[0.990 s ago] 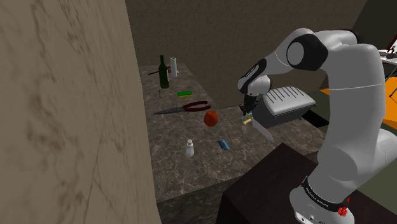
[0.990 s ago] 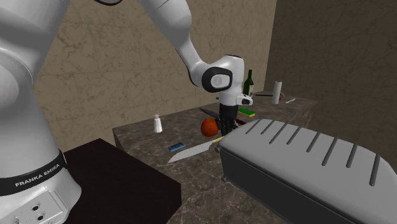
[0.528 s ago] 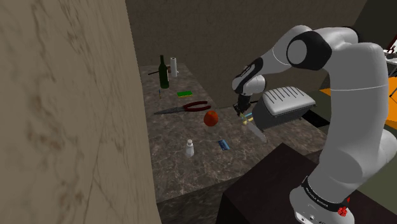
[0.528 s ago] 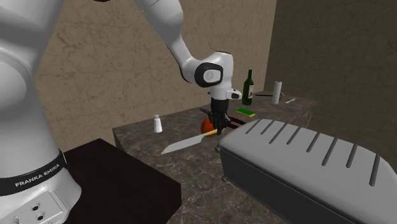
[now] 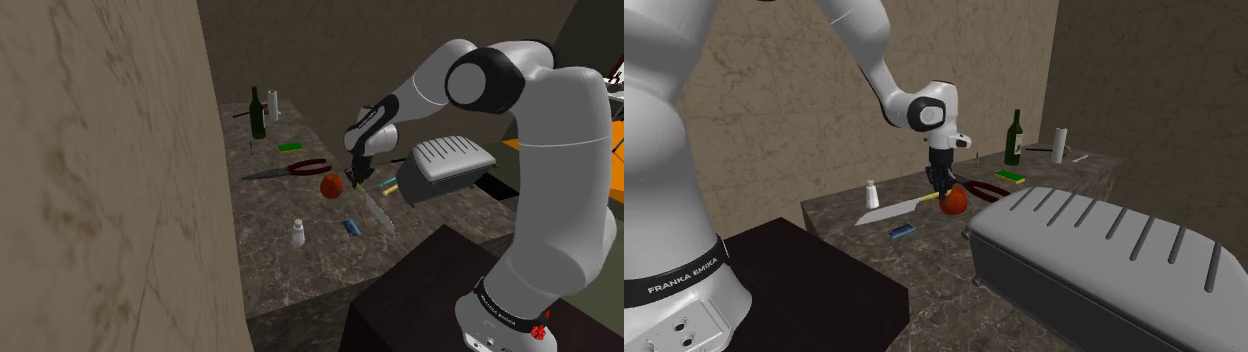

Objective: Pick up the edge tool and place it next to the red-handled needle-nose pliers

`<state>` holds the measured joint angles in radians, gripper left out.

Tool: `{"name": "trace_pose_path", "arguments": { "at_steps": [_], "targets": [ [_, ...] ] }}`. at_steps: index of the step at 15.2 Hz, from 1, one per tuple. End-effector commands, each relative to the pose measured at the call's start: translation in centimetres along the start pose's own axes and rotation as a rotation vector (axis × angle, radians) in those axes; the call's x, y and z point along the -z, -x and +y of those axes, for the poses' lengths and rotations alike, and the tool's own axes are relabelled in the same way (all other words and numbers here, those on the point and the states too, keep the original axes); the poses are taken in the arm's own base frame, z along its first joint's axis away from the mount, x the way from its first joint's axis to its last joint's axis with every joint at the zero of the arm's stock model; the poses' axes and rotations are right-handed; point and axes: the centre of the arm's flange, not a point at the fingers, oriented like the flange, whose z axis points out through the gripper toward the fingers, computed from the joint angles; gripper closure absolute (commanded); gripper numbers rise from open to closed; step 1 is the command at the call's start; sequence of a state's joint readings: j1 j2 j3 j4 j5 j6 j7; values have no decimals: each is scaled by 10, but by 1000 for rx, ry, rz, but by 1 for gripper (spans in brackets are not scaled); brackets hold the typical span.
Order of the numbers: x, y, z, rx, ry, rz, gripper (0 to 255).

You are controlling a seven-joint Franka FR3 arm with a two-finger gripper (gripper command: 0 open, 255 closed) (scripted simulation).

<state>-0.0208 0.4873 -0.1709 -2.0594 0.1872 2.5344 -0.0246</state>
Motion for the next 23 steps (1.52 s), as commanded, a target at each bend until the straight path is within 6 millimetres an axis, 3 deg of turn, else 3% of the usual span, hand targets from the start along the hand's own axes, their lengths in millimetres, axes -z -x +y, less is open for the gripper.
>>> {"name": "trace_pose_path", "arguments": {
  "at_steps": [1, 14, 23],
  "targets": [
    [0, 1, -25, -2, 0, 0, 255],
    [-3, 13, -202, -2, 0, 0, 255],
    [-51, 13, -200, -2, 0, 0, 255]
  ]
}}
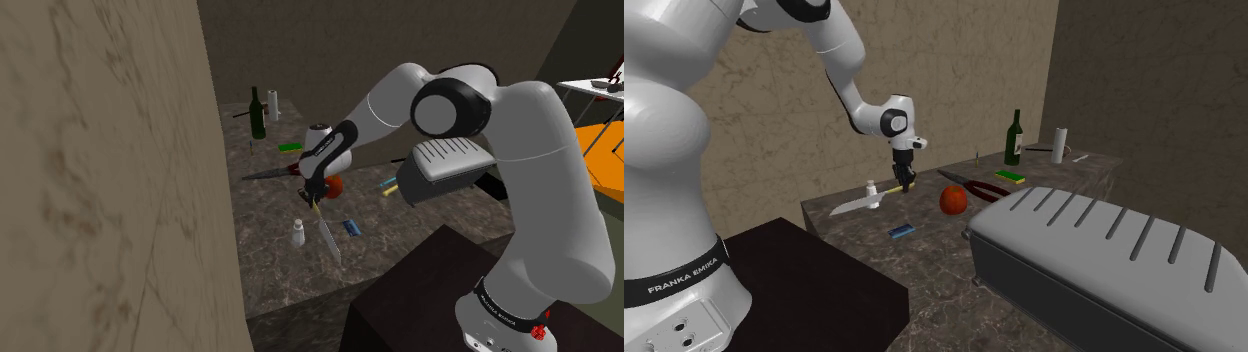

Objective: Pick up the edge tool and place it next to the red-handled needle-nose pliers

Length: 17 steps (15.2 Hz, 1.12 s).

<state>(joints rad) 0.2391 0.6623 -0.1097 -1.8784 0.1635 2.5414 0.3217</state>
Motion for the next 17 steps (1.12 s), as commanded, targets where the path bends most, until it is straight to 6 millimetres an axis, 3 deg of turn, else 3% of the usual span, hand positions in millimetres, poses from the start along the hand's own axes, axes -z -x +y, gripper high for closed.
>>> {"name": "trace_pose_path", "arguments": {
  "at_steps": [1, 11, 17],
  "targets": [
    [-10, 0, 0, 0, 0, 0, 255],
    [-63, 0, 2, 0, 0, 0, 255],
    [-65, 0, 2, 0, 0, 0, 255]
  ]
}}
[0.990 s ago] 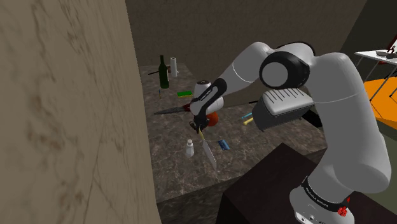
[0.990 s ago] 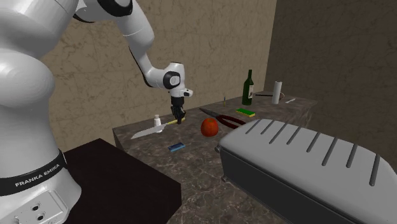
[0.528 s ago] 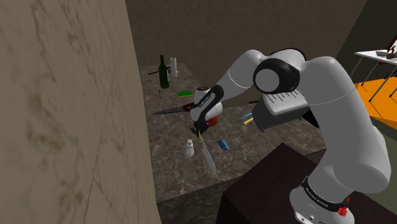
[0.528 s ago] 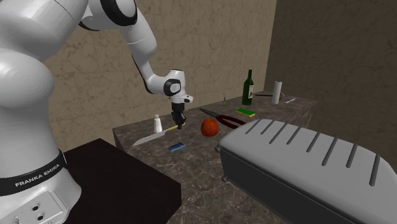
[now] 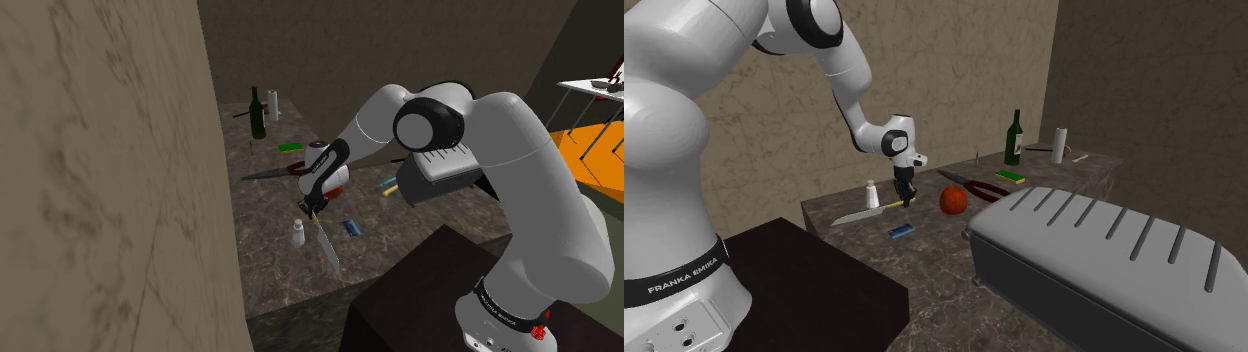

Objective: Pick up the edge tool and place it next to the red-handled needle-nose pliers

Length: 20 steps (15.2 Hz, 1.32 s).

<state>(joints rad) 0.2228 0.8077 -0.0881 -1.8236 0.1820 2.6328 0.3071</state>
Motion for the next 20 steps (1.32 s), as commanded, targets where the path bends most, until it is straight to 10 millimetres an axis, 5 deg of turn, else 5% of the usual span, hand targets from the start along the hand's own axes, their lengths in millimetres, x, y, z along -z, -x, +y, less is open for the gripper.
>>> {"name": "trace_pose_path", "arguments": {
  "at_steps": [1, 2, 3, 8, 12, 20],
  "targets": [
    [0, 0, 0, 0, 0, 0, 255],
    [0, 0, 0, 0, 0, 0, 255],
    [0, 0, 0, 0, 0, 0, 0],
    [0, 0, 0, 0, 0, 0, 0],
    [50, 0, 0, 0, 0, 0, 0],
    [50, 0, 0, 0, 0, 0, 0]
  ]
}}
